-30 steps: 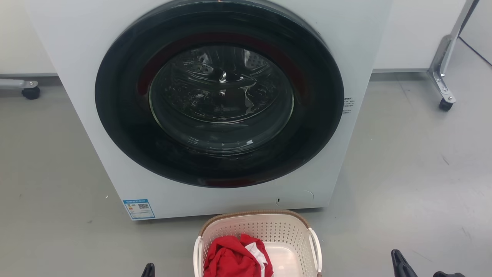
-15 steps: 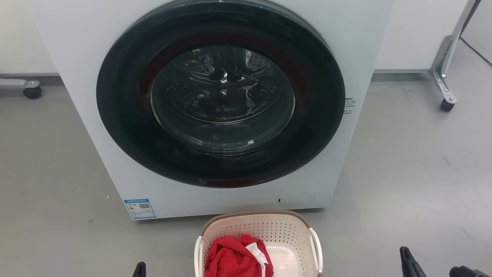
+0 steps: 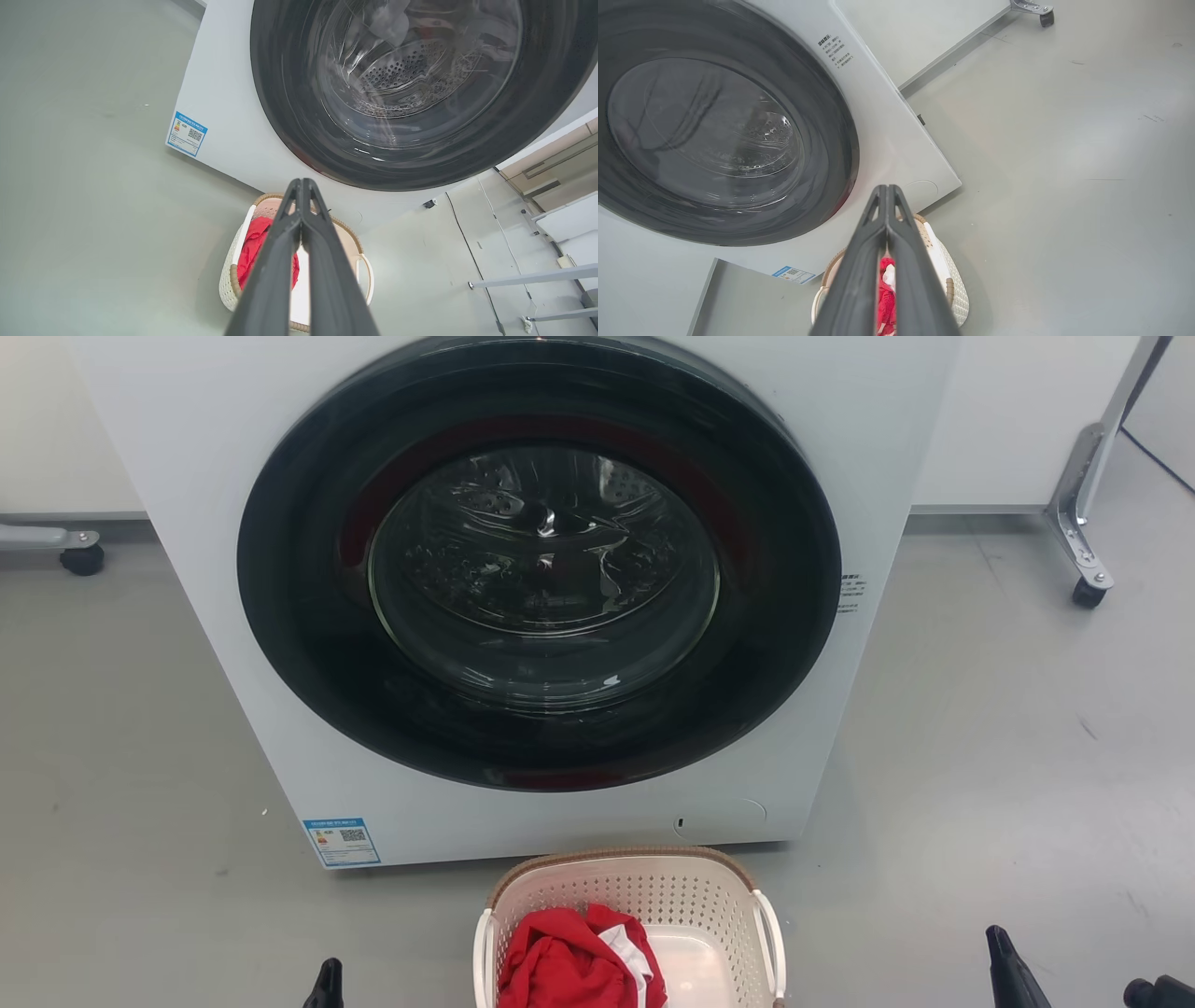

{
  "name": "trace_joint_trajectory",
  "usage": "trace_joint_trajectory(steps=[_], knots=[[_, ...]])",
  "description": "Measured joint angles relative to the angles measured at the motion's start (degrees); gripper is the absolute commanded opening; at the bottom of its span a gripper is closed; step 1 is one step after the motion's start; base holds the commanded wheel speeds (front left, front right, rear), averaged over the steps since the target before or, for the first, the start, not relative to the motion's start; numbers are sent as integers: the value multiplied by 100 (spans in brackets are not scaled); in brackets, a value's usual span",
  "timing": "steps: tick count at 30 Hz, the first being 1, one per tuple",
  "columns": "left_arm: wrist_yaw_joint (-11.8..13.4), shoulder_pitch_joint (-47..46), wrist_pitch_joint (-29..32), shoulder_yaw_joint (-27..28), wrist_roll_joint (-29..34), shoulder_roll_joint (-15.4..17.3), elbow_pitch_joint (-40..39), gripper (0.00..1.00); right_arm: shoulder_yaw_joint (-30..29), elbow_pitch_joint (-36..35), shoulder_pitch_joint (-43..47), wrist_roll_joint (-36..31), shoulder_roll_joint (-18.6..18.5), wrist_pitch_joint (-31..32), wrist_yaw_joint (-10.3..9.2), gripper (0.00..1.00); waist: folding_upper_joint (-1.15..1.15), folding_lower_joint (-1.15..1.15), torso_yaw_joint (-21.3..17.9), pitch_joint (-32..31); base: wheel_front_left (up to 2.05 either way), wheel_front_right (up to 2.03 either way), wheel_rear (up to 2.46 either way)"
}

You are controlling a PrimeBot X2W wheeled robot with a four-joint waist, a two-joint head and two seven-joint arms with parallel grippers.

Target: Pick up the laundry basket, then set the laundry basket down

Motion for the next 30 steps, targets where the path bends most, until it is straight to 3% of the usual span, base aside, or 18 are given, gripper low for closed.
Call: trace_joint_trajectory(steps=[30], knots=[[-453, -355, 493, 576, -2348, -115, 210, 0, -790, 192, -264, 2320, 352, 558, 435, 0, 0, 0, 42, -4, 0, 0, 0]])
